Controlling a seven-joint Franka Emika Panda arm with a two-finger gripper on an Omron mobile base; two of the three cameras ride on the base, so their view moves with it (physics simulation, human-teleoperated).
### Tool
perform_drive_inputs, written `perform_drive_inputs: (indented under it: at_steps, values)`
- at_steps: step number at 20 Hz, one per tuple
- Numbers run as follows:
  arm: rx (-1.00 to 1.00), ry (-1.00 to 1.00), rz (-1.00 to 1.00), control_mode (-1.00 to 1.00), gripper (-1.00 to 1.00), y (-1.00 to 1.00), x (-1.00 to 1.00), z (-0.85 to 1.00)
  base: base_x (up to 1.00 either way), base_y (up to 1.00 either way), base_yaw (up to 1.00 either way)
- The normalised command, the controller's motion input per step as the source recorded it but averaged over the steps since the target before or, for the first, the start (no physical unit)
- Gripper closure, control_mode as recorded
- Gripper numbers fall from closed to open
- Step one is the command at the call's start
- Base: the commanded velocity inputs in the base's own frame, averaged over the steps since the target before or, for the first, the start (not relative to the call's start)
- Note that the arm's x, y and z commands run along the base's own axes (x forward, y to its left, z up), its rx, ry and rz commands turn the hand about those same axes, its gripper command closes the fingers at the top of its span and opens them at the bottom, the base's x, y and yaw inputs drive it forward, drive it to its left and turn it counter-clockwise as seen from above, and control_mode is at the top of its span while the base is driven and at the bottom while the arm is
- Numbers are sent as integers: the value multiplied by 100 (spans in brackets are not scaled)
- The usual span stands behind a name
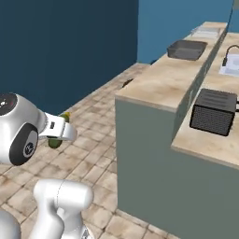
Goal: Place the cold items (lemon and cucumber) from the fridge in one tupperware on the dining counter. Place the warm items (kebab skewer and hot dog) in the stove area in another tupperware.
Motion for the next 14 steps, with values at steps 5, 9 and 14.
perform_drive_inputs:
  at_steps: [5,9,14]
  values:
    - [0,0,0,100,100,0,0,0,74,100,-46]
    - [0,0,0,100,100,0,0,0,73,100,-47]
    - [0,0,0,100,100,0,0,0,73,100,-47]
